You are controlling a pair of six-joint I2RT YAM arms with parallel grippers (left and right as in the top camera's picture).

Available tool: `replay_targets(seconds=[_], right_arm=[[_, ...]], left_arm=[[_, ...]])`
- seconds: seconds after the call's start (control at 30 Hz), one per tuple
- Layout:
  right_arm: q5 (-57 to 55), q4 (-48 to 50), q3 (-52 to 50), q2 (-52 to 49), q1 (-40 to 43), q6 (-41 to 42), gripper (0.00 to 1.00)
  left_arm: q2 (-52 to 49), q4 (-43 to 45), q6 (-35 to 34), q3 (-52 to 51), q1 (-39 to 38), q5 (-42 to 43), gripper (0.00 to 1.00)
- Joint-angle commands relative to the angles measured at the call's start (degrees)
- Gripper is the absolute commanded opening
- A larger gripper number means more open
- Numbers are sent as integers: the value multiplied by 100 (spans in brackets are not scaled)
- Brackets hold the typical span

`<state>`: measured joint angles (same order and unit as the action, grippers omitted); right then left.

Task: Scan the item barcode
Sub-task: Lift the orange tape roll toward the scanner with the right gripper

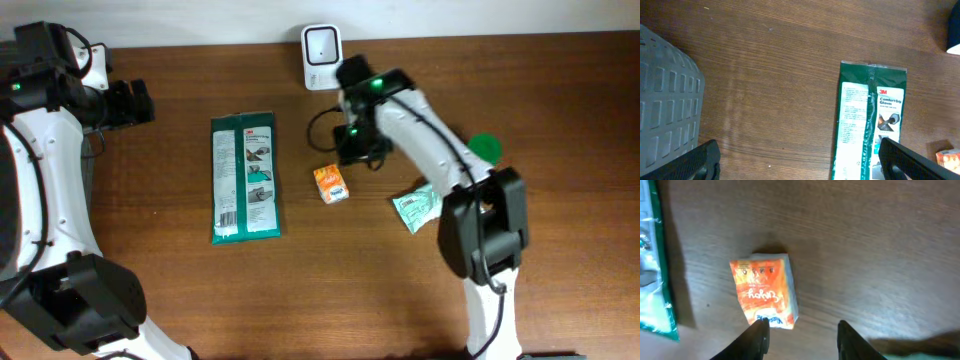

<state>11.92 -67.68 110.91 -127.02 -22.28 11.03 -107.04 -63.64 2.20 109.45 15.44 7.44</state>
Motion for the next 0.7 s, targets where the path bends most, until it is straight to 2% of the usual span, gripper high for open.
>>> replay_targets(seconds=[0.0, 0.3, 0.43, 0.5, 0.57, 0.6, 0.67], right_arm=[[1126, 240, -678, -74, 122, -511, 41], [1338, 1167, -1497, -76, 114, -511, 40], [1386, 1685, -1967, -76, 114, -238, 39], [1467, 1716, -2138, -76, 114, -214, 32], [1469, 1679, -2177, -74, 120, -151, 11], [1508, 1676, -2170, -70, 127, -151, 6], [2028, 1517, -2031, -50, 227, -155, 4]], left_arm=[[33, 7, 87, 35, 0, 20, 99], [33, 7, 87, 35, 0, 22, 99], [33, 7, 87, 35, 0, 22, 99], [33, 7, 87, 35, 0, 20, 99], [33, 7, 87, 35, 0, 20, 99], [33, 7, 87, 35, 0, 20, 99], [33, 7, 87, 35, 0, 20, 99]])
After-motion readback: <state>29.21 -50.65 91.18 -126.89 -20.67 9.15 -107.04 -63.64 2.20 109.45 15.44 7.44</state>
